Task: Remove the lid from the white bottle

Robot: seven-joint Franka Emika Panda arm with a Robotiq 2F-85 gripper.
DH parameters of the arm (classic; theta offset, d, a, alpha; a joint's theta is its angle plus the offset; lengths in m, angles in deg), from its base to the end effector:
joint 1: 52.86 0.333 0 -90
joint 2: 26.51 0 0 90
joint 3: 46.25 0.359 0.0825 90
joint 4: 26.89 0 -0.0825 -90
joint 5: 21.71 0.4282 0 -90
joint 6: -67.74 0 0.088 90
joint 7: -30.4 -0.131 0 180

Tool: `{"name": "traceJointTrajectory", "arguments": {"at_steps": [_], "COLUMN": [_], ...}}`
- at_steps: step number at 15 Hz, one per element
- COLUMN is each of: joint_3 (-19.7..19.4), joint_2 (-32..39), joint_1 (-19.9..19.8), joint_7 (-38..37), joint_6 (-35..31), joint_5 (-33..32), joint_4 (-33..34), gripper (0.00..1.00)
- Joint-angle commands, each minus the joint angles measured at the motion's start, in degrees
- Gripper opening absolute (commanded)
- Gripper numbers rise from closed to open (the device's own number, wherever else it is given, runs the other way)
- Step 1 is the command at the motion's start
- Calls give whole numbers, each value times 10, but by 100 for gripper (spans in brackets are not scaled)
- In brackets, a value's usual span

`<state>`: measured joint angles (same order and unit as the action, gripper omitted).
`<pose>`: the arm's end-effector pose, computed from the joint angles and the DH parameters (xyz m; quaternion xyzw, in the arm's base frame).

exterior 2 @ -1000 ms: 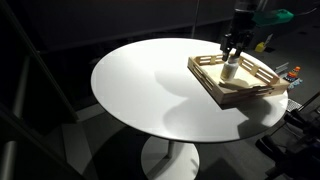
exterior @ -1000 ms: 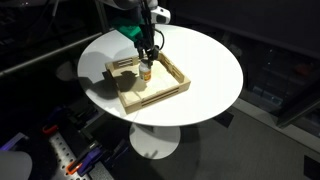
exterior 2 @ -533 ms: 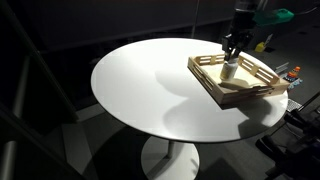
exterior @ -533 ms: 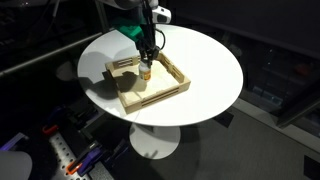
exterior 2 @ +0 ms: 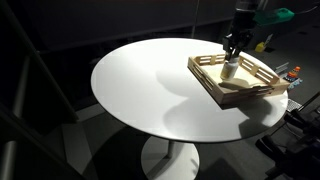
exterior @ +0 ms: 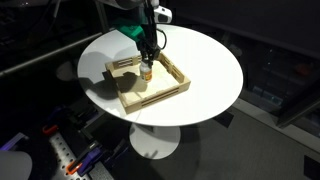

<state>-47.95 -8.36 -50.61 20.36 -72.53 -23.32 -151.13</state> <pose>0.6000 0.0052 0.2255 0.9972 -0.0711 -0.0172 0.0151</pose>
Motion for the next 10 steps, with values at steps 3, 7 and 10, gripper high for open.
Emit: {"name": "traceJointTrajectory", "arguments": {"at_steps": [3, 7, 10], "joint_3": [1, 10, 13], "joint_2": [-10, -15, -16], "joint_1": [0, -5, -6], "joint_7": [35, 114, 177], "joint_6": [9, 11, 8], "joint_5": [-31, -48, -76], "joint_4": [6, 3, -1], "gripper": [37, 50, 55]}}
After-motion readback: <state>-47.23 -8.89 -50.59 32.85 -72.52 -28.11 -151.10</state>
